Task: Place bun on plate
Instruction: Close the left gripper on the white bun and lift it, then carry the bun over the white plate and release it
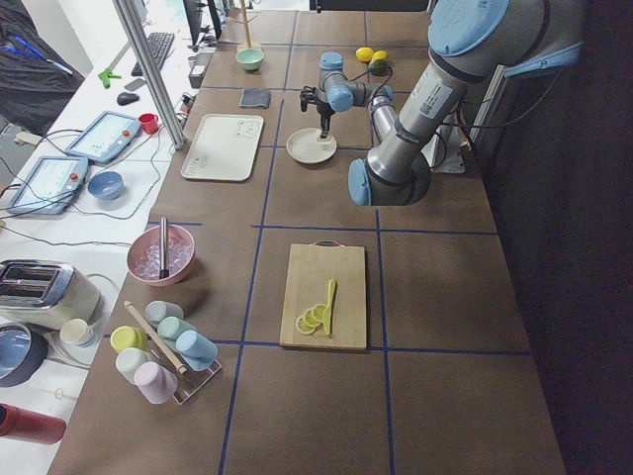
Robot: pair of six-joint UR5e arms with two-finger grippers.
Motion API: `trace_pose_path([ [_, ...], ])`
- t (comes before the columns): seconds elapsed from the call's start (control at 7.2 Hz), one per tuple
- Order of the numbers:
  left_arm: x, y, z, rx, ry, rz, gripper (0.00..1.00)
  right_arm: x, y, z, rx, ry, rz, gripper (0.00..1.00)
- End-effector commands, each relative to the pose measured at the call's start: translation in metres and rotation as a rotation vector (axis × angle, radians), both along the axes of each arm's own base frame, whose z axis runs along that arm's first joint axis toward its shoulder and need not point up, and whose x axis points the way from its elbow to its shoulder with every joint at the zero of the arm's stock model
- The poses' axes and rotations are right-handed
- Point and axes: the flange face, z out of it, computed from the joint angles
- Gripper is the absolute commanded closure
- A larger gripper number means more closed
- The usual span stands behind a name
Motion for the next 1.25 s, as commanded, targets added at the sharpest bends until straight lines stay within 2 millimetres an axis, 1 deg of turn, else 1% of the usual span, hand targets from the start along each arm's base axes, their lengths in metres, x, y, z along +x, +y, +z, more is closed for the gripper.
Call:
trace_pose_path([
  [0.0,-0.008,-0.018,0.002,0.004,-0.003,-0.031,0.68,0.000,0.001,0.000,-0.002,-0.002,0.001,0.00],
  [0.14,-0.011,-0.022,0.005,0.001,-0.007,-0.039,0.68,0.000,0.001,0.000,0.001,0.000,0.000,0.00],
  [0.28,-0.011,-0.024,0.011,0.006,-0.016,-0.049,0.64,0.000,0.001,0.000,0.001,0.000,0.000,0.00],
  [0.42,-0.009,-0.025,0.021,0.010,-0.034,-0.055,0.19,0.000,0.001,0.000,0.001,0.000,0.000,0.00],
  [0.56,-0.008,-0.024,0.027,0.024,-0.029,-0.043,0.00,0.000,0.001,0.000,0.001,0.000,0.000,0.00],
  [0.69,-0.008,-0.024,0.027,0.027,-0.025,-0.042,0.00,0.000,0.001,0.000,0.001,0.000,0.000,0.00],
  [0.83,-0.012,-0.024,0.023,0.032,-0.018,-0.040,0.00,0.000,0.001,0.000,0.001,0.000,0.000,0.00],
  [0.97,-0.038,-0.039,0.008,0.078,-0.001,-0.033,0.00,0.000,0.001,0.000,0.001,0.000,0.000,0.00],
  [1.11,-0.078,-0.053,0.024,0.070,-0.021,0.038,0.00,0.000,0.001,0.000,0.001,0.000,0.000,0.00],
])
